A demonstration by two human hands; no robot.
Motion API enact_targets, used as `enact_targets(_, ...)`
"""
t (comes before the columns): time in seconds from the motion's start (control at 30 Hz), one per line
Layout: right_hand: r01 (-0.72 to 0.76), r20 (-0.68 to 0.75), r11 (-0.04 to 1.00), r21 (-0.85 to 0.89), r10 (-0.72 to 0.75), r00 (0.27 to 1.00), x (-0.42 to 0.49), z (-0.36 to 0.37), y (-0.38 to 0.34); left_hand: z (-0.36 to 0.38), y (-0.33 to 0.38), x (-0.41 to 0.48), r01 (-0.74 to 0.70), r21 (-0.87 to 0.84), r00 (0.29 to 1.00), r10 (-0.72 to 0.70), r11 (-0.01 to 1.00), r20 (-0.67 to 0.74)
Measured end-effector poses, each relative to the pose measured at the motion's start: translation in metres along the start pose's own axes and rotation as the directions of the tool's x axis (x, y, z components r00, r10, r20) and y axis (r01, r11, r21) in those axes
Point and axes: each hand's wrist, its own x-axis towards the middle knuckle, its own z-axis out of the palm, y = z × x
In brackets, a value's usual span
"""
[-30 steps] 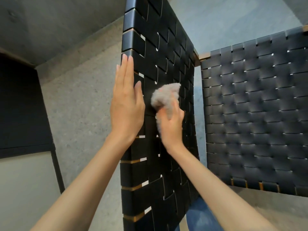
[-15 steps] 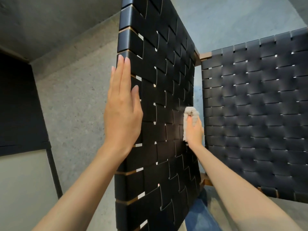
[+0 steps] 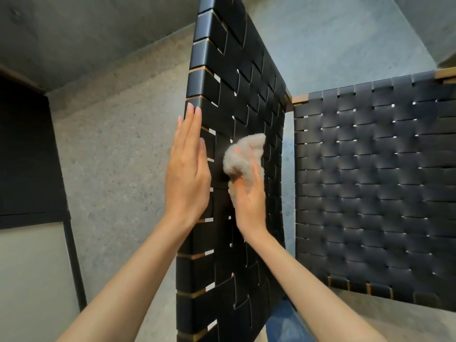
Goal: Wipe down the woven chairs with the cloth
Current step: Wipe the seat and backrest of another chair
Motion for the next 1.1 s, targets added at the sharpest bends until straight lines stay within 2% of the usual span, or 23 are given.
enact_targets(0.1, 0.133, -0.002, 0.991, 0.010, -0.133, 0.991, 0.034, 0.029, -0.058, -0.001, 0.001, 0.000, 0.027, -0.077, 1.000, -0.027, 0.997, 0.008)
enact_targets(0.17, 0.221, -0.060, 0.972, -0.076, -0.226, 0.972, 0.059, 0.043, -0.085, 0.000, 0.001, -0.001, 0.043, -0.080, 0.999, -0.044, 0.996, -0.002)
enact_targets(0.27, 0.328, -0.159, 0.929, -0.171, -0.354, 0.922, 0.087, 0.052, -0.084, 0.002, 0.000, -0.002, 0.061, -0.057, 0.998, -0.062, 0.996, -0.016)
enact_targets(0.33, 0.358, -0.165, 0.919, -0.164, -0.383, 0.909, 0.097, 0.051, -0.066, 0.002, -0.002, -0.002, 0.058, -0.033, 0.998, -0.058, 0.998, -0.011)
enact_targets(0.4, 0.315, -0.155, 0.937, -0.147, -0.337, 0.929, 0.105, 0.044, -0.045, 0.003, -0.002, -0.001, 0.049, -0.016, 0.999, -0.049, 0.999, -0.014)
enact_targets(0.53, 0.075, -0.169, 0.978, -0.194, -0.109, 0.980, 0.122, 0.016, -0.002, 0.003, -0.003, -0.001, 0.034, -0.011, 0.999, -0.034, 0.999, -0.022)
enact_targets(0.63, -0.202, -0.240, 0.962, -0.181, 0.156, 0.958, 0.134, -0.006, 0.020, 0.002, -0.002, -0.001, 0.040, -0.009, 0.999, -0.040, 0.999, -0.023)
enact_targets(0.67, -0.266, -0.245, 0.948, -0.175, 0.220, 0.944, 0.133, -0.009, 0.019, 0.002, -0.002, -0.001, 0.042, -0.010, 0.999, -0.042, 0.999, -0.023)
enact_targets(0.7, -0.265, -0.233, 0.948, -0.176, 0.222, 0.947, 0.131, -0.007, 0.014, 0.002, -0.001, -0.001, 0.041, -0.015, 0.999, -0.041, 0.999, -0.022)
enact_targets(0.73, -0.206, -0.207, 0.962, -0.178, 0.168, 0.964, 0.125, -0.002, 0.005, 0.002, -0.001, -0.001, 0.038, -0.022, 0.999, -0.038, 0.999, -0.021)
enact_targets(0.8, 0.012, -0.134, 0.980, -0.201, -0.039, 0.990, 0.108, 0.016, -0.023, 0.001, 0.000, -0.001, 0.037, -0.030, 0.999, -0.038, 0.999, -0.017)
enact_targets(0.87, 0.191, -0.076, 0.945, -0.266, -0.218, 0.973, 0.096, 0.037, -0.047, 0.001, 0.000, -0.001, 0.042, -0.031, 0.999, -0.042, 0.999, -0.013)
enact_targets(1.03, 0.223, -0.132, 0.930, -0.293, -0.271, 0.954, 0.102, 0.039, -0.044, 0.003, -0.002, -0.001, 0.034, -0.012, 0.999, -0.034, 0.999, -0.021)
enact_targets(1.1, 0.154, -0.173, 0.942, -0.300, -0.212, 0.962, 0.109, 0.024, -0.016, 0.003, -0.002, -0.001, 0.021, -0.010, 0.999, -0.022, 1.000, -0.027)
